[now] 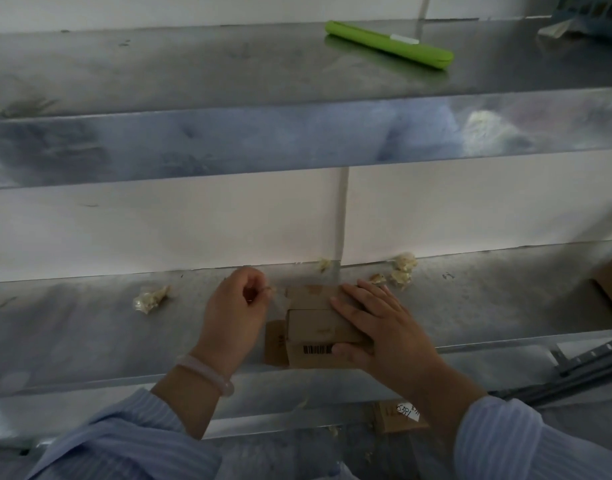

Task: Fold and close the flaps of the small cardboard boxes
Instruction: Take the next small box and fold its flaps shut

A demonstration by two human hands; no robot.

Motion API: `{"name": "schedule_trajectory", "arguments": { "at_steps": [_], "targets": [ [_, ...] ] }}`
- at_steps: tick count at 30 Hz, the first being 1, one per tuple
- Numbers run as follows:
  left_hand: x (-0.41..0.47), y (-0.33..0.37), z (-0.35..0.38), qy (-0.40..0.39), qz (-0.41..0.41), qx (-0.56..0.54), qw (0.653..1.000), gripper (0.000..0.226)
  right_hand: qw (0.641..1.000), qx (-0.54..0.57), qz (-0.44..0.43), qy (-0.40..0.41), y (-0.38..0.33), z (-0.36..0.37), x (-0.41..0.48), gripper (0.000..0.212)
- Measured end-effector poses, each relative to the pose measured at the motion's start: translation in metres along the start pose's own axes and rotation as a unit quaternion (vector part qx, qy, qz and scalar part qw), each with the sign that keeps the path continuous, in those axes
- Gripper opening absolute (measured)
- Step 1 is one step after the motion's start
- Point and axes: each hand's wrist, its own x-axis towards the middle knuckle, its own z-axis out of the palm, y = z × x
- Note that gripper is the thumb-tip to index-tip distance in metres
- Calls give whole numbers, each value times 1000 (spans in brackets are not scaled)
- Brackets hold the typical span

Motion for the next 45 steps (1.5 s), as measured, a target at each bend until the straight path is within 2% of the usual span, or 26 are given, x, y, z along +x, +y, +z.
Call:
{"name": "schedule_trajectory", "arguments": {
  "at_steps": [2,3,4,6,7,10,12,15,17,20,24,25,26,27,28,29,31,34,36,37,38,39,40,41,42,45],
  "targets": [
    [-5,-2,-4,17,116,63,991,16,1000,2,4,-1,-1,1,0,69],
    [-7,-1,-4,3,184,99,978,7,1000,1,6,0,-1,1,0,69],
    [-8,-1,-3,-19,240,127,962,8,1000,-2,8,3,-1,2,0,69],
    [-10,2,4,-79,292,142,943,24,1000,-9,7,9,-2,1,-1,68],
    [-11,5,6,-97,291,133,942,28,1000,-13,7,10,-3,0,-1,68],
    [-15,13,8,-101,245,98,959,24,999,-35,9,12,-7,-5,2,69],
    [-13,15,9,-89,149,46,984,13,999,-48,16,7,-10,-8,6,72],
    [-11,13,12,-108,-19,23,994,38,999,-27,30,-6,-11,-9,9,75],
    [-9,9,13,-123,-98,6,988,29,999,-11,34,-4,-8,-8,8,75],
    [-5,-7,15,-87,-171,-80,978,16,1000,-6,30,-2,-5,-5,6,73],
    [-10,-9,19,-62,-278,-275,918,13,999,11,29,18,-4,-2,6,70],
    [-14,-8,20,-43,-262,-262,928,13,999,13,28,21,-4,-2,6,70],
    [-16,-10,21,-26,-211,-190,959,12,999,14,28,23,-4,-1,6,70],
    [-19,-12,21,-14,-132,-94,987,12,999,13,28,22,-4,0,6,70],
    [-21,-14,20,-7,-40,-8,999,12,999,11,28,23,-4,0,5,70],
    [-22,-17,19,0,45,41,998,12,999,10,26,26,-3,1,4,69],
    [-21,-21,15,-18,121,66,990,11,999,13,23,37,-3,3,4,68],
    [-22,-25,7,-48,102,28,993,11,998,16,20,49,-3,5,3,67],
    [-24,-23,6,-98,-42,-73,992,16,998,12,17,52,-4,6,3,67],
    [-23,-20,4,-120,-145,-181,965,20,998,11,15,53,-4,6,3,67],
    [-21,-16,3,-134,-246,-308,909,23,998,11,13,53,-3,6,3,67],
    [-20,-11,3,-135,-325,-420,836,25,998,12,12,53,-3,7,2,67],
    [-18,-9,1,-129,-371,-496,774,25,998,13,12,54,-3,7,2,67],
    [-17,-8,-1,-133,-386,-525,747,26,998,15,12,55,-2,7,2,67],
    [-17,-7,-2,-150,-379,-528,745,26,998,18,10,57,-2,7,3,67],
    [-22,-4,-1,-189,-338,-486,783,19,997,19,-2,68,-1,7,3,67]
  ]
}}
